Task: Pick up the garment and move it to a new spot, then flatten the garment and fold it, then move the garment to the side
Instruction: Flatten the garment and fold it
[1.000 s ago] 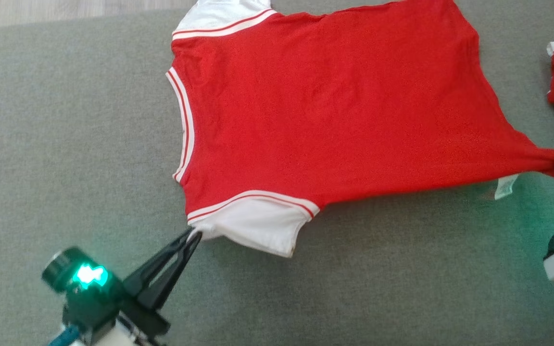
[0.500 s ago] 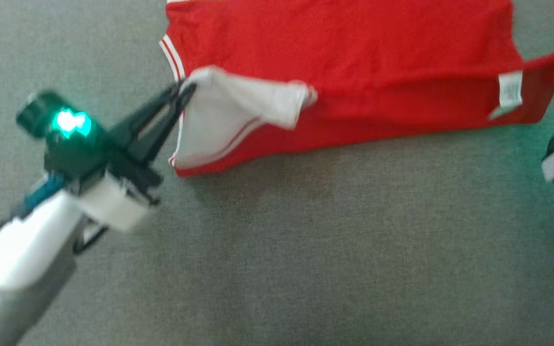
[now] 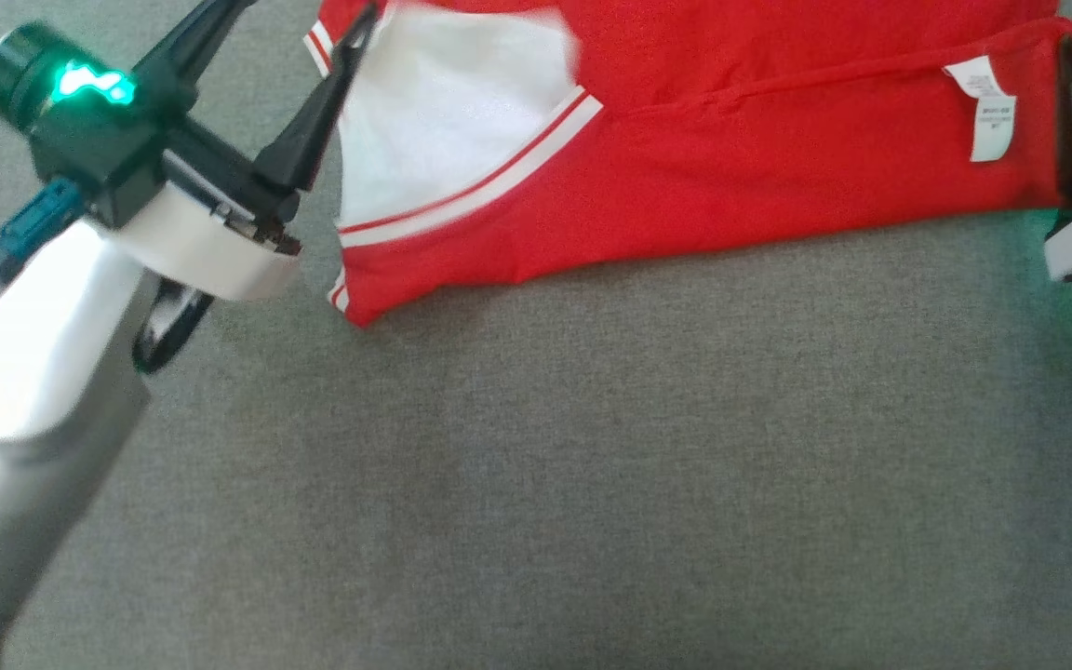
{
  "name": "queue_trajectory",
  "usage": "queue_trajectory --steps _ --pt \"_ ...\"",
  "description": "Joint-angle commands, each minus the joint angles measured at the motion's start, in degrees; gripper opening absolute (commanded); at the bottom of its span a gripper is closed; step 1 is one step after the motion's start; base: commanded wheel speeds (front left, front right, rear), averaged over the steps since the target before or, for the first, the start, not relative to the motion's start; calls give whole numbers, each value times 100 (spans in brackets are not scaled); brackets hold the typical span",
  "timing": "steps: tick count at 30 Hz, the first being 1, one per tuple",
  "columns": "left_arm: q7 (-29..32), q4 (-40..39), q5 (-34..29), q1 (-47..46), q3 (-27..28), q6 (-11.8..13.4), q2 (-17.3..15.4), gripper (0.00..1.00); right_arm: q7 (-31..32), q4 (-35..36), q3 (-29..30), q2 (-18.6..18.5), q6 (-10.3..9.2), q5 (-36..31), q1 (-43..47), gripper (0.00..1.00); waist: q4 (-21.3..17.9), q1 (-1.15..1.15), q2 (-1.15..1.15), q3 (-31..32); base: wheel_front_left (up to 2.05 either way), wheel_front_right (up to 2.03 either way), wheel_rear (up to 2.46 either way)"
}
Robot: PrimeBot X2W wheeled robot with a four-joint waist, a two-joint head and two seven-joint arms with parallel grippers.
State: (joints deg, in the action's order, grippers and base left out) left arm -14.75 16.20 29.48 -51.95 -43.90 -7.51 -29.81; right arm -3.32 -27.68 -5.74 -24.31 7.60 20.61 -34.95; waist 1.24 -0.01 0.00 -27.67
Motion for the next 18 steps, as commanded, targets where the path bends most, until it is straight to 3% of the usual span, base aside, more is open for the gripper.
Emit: queue_trajectory --steps 1,10,18 --pt "-25 -87 -2 166 416 95 -120 100 -170 75 -95 -53 -11 21 -18 100 1 1 0 40 0 0 0" --pt "-25 -86 365 1945 1174 623 651 100 -645 -327 -134 66 -11 190 304 100 -8 1 0 277 0 0 0" --pt "181 620 625 2588 1168 786 1218 100 -743 -539 -191 91 -11 281 389 100 -60 1 0 320 0 0 0"
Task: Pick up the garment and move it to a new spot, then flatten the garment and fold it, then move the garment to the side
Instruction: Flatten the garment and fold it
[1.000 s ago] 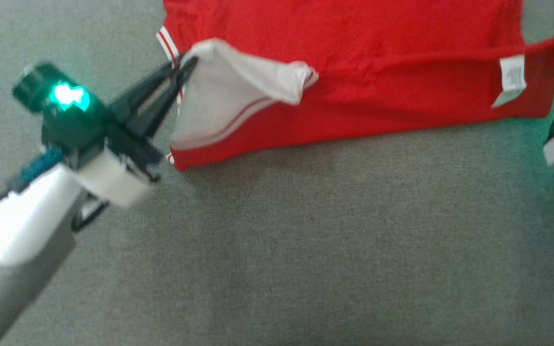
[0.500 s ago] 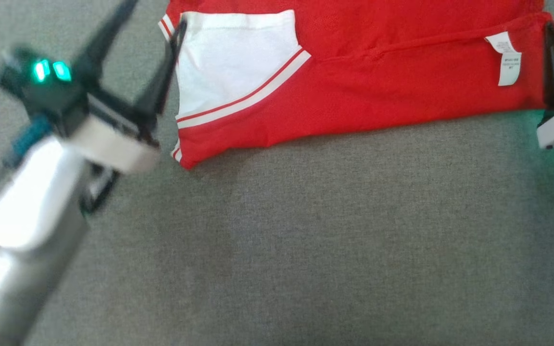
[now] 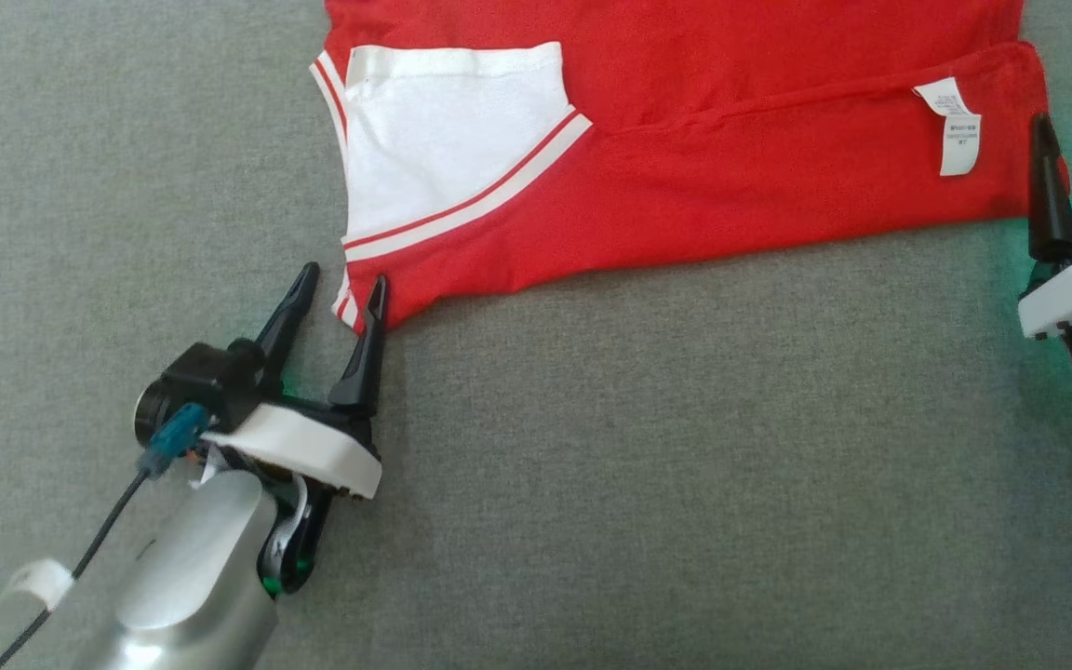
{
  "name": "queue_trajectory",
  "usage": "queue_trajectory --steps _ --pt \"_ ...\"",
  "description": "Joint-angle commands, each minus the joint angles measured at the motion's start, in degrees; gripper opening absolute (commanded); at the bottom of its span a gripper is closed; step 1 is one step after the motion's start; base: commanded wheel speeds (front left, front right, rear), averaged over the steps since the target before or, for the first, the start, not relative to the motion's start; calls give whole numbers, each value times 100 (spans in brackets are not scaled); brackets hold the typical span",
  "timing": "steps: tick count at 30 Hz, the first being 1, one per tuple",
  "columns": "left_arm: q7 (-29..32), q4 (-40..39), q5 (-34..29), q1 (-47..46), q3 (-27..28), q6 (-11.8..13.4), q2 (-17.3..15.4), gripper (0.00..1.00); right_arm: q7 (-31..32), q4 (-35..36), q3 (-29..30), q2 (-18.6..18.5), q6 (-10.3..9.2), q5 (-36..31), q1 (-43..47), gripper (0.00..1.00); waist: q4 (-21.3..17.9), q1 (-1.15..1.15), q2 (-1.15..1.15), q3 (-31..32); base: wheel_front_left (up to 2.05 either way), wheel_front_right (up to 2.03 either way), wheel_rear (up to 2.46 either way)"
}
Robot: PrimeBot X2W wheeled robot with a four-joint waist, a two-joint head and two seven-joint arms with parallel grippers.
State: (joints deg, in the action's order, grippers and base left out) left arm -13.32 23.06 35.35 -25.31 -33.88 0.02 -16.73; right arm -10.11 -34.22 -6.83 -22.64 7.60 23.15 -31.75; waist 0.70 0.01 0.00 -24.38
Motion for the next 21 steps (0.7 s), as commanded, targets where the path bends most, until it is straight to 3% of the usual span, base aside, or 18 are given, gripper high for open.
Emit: queue_trajectory --steps 1,6,7,8,9,17,18,19,20,21 --pt "129 40 42 -95 130 45 -70 100 -71 100 -94 -75 -11 28 61 100 -14 -1 0 -19 0 0 0" --pt "523 322 39 -121 -93 -5 -32 100 -139 -37 -153 -75 -11 63 14 100 -30 -1 0 -30 0 0 0" --pt "568 317 23 -112 -148 -46 -44 83 -147 -73 -162 -66 -11 73 12 100 -26 -1 0 -20 0 0 0" --pt "588 289 17 -100 -196 -104 -54 35 -150 -114 -171 -52 -11 88 13 100 -20 -1 0 -9 0 0 0" --pt "583 256 29 -84 -208 -131 -58 0 -145 -164 -178 -35 -11 112 13 100 -14 -1 0 4 0 0 0" --pt "481 -44 -16 -27 -208 -115 -208 0 14 -617 -364 59 -11 321 -44 100 49 -1 0 129 0 0 0" --pt "486 -76 -19 -28 -203 -107 -237 0 73 -701 -413 62 -11 372 -50 68 63 -1 0 146 0 0 0" --pt "492 -105 -33 -35 -201 -95 -268 0 135 -775 -467 57 -11 431 -48 28 79 -1 0 162 0 0 0" --pt "504 -129 -40 -43 -200 -89 -295 0 189 -818 -525 55 -11 527 -36 0 95 -1 0 179 0 0 0" --pt "513 -153 -43 -51 -195 -83 -323 0 239 -839 -569 48 -11 655 -17 0 104 -1 0 198 0 0 0"
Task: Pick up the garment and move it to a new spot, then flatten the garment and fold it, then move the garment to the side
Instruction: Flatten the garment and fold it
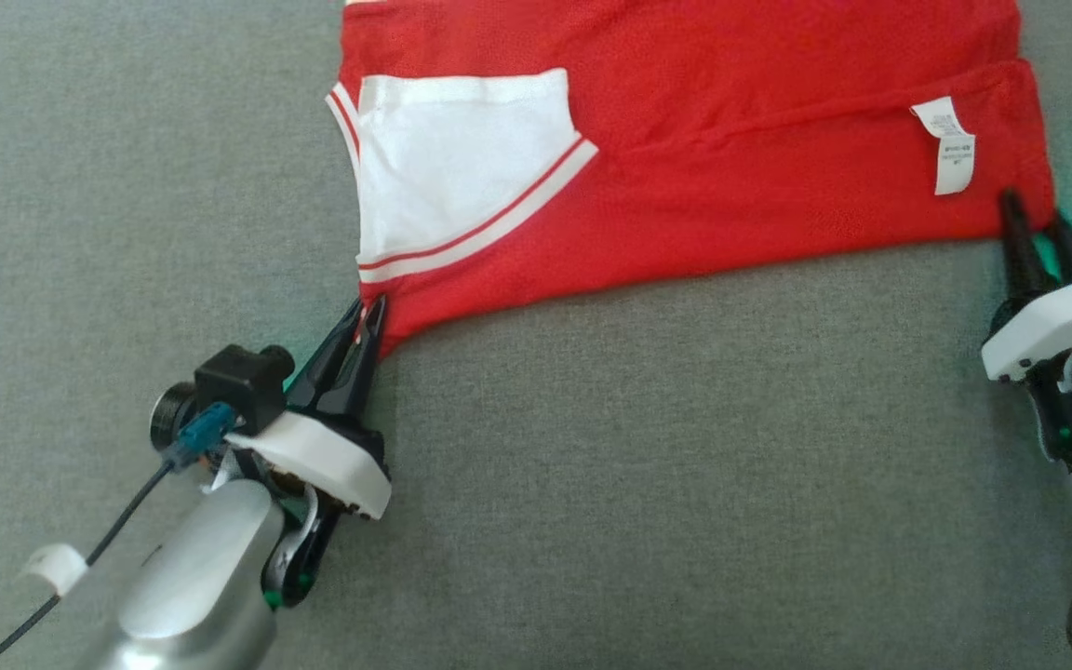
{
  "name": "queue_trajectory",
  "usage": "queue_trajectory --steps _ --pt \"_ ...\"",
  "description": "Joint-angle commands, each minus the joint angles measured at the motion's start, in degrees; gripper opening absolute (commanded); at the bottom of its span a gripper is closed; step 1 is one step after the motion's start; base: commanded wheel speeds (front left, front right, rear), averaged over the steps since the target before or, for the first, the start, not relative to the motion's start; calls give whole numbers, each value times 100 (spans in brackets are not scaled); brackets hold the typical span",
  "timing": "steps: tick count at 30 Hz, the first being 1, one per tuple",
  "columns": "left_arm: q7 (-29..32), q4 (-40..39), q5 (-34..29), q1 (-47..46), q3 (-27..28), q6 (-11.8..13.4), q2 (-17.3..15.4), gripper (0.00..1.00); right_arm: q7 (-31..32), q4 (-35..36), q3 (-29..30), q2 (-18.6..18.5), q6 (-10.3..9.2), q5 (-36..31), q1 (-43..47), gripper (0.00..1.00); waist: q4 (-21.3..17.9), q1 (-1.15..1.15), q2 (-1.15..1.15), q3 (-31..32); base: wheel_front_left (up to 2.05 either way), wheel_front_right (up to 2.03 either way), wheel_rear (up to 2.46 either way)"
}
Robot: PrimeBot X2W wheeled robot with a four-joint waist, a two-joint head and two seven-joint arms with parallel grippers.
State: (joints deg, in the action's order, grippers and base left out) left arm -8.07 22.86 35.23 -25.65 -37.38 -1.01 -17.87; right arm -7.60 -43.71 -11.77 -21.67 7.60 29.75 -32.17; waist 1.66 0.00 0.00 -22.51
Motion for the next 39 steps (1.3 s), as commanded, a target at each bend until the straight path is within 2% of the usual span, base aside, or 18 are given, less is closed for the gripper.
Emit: queue_trajectory --steps 1,10,16,22,23,24,25,26,34,37,39 --pt "-6 -153 -34 -20 159 22 -238 0 11 118 -131 -78 -11 93 53 0 14 0 0 35 0 0 0" --pt "65 -434 27 328 155 93 -499 0 -114 467 -393 -620 -11 636 717 0 -43 0 0 406 0 0 0" --pt "66 -824 94 937 93 228 -674 0 -62 974 -305 -894 -11 852 1525 0 -134 0 0 675 0 0 0" --pt "192 -1339 235 1632 9 395 -839 0 112 1421 25 -983 -11 849 2240 0 -228 0 0 784 0 0 0" --pt "194 -1412 262 1702 14 420 -852 0 154 1482 72 -979 -11 838 2328 13 -231 0 0 790 0 0 0" --pt "193 -1471 283 1752 16 430 -864 0 191 1541 119 -966 -11 825 2402 49 -233 0 0 791 0 0 0" --pt "191 -1510 299 1778 21 433 -877 23 216 1598 176 -947 -11 803 2461 100 -236 0 0 788 0 0 0" --pt "203 -1552 281 1756 24 456 -899 100 209 1737 277 -901 -11 701 2533 100 -241 0 0 776 0 0 0" --pt "504 -1858 65 1001 70 386 -1071 100 87 2359 613 -712 -11 267 2511 100 -249 0 0 602 0 0 0" --pt "816 -2015 -73 230 142 226 -1207 100 94 2653 744 -606 -11 71 2415 100 -263 0 0 414 0 0 0" --pt "1161 -2016 -115 -417 177 33 -1296 100 139 2840 804 -537 -11 -57 2334 100 -293 0 0 260 0 0 0"
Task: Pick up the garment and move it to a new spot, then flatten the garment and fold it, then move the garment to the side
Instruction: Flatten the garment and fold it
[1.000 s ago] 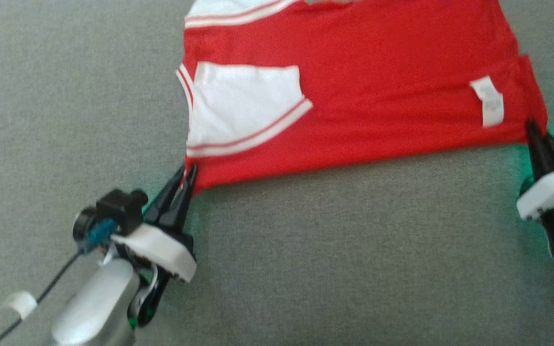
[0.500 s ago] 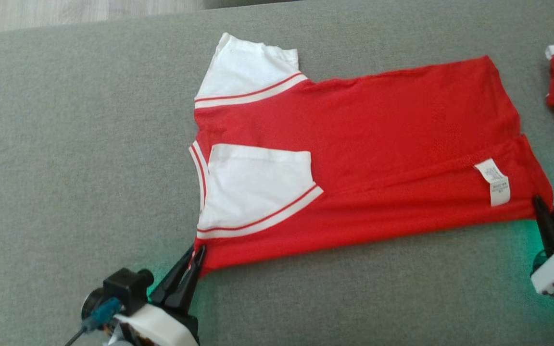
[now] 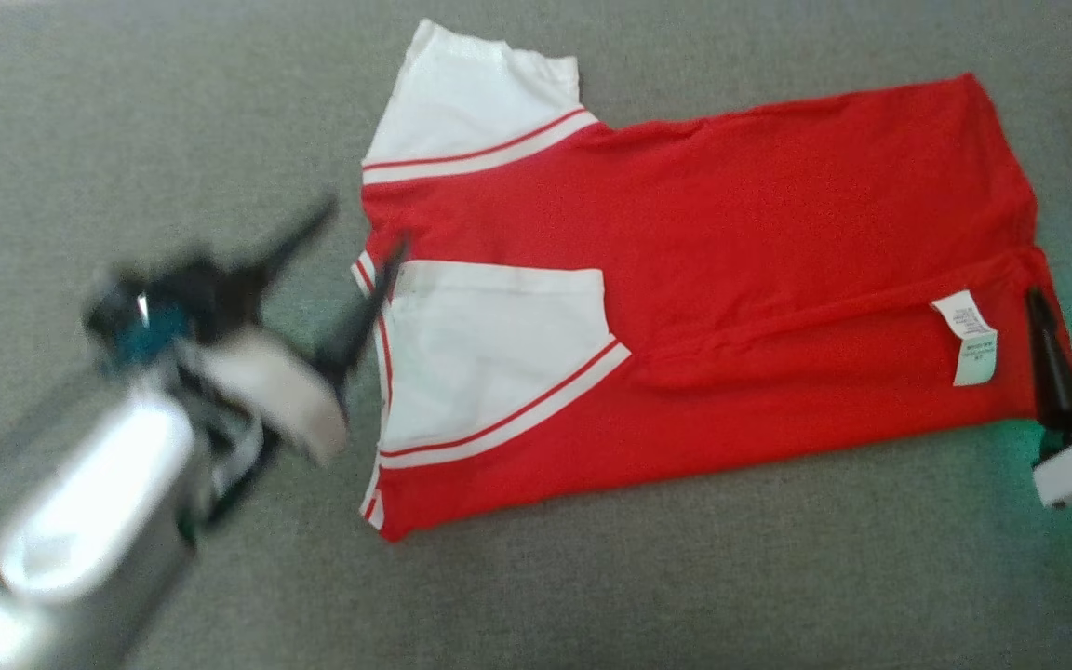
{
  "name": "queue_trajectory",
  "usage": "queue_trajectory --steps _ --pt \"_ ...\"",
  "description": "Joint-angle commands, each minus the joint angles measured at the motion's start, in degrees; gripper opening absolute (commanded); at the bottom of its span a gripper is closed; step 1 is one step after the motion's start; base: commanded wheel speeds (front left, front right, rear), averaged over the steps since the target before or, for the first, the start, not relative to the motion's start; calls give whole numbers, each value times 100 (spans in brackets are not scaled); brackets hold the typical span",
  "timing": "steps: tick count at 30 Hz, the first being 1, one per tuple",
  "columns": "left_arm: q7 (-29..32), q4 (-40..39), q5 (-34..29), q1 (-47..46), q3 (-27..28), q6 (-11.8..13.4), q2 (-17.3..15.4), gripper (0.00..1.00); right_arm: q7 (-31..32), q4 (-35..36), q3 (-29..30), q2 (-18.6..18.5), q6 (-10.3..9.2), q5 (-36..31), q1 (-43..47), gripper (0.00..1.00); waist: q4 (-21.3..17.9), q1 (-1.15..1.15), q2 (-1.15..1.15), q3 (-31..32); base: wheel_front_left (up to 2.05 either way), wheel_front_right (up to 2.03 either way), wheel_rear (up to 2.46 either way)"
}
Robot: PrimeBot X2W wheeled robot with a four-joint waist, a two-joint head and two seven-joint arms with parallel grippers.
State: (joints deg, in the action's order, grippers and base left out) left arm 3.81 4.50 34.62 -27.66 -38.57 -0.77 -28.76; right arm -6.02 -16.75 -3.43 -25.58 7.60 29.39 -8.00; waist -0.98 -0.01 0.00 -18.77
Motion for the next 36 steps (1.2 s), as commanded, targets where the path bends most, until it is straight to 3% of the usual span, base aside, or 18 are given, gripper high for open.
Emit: queue_trajectory --steps 1,6,9,14,21,30,31,32,33,36 --pt "192 -127 -57 -550 299 -101 -244 100 6 236 -25 -121 -11 -81 -130 100 -53 1 0 -199 0 0 0" --pt "1576 472 234 -2216 198 -527 -284 100 68 543 58 60 -11 -458 -462 100 -304 1 0 -638 0 0 0" --pt "2316 963 457 -3086 101 -613 -239 100 93 694 41 183 -11 -594 -609 100 -467 1 0 -887 0 0 0" --pt "3026 1806 741 -4008 -47 -660 -265 100 141 833 -124 299 -11 -669 -826 100 -834 1 0 -1173 0 0 0" --pt "3537 2539 999 -4594 -266 -669 -459 100 109 875 -257 432 -11 -706 -980 100 -1203 1 0 -1532 0 0 0" --pt "3507 2855 1185 -4809 -563 -670 -725 100 2 747 -328 516 -11 -695 -1106 100 -1361 1 0 -1796 0 0 0" --pt "3476 2847 1226 -4824 -593 -670 -734 76 -5 726 -331 512 -11 -691 -1127 100 -1367 1 0 -1810 0 0 0" --pt "3451 2840 1268 -4839 -626 -670 -746 34 -12 706 -333 504 -11 -685 -1147 100 -1371 1 0 -1822 0 0 0" --pt "3462 2819 1338 -4842 -676 -670 -748 0 -14 686 -333 494 -11 -681 -1169 100 -1371 1 0 -1831 0 0 0" --pt "3474 2705 1560 -4901 -858 -671 -809 0 28 656 -306 418 -11 -639 -1317 100 -1337 1 0 -1845 0 0 0"
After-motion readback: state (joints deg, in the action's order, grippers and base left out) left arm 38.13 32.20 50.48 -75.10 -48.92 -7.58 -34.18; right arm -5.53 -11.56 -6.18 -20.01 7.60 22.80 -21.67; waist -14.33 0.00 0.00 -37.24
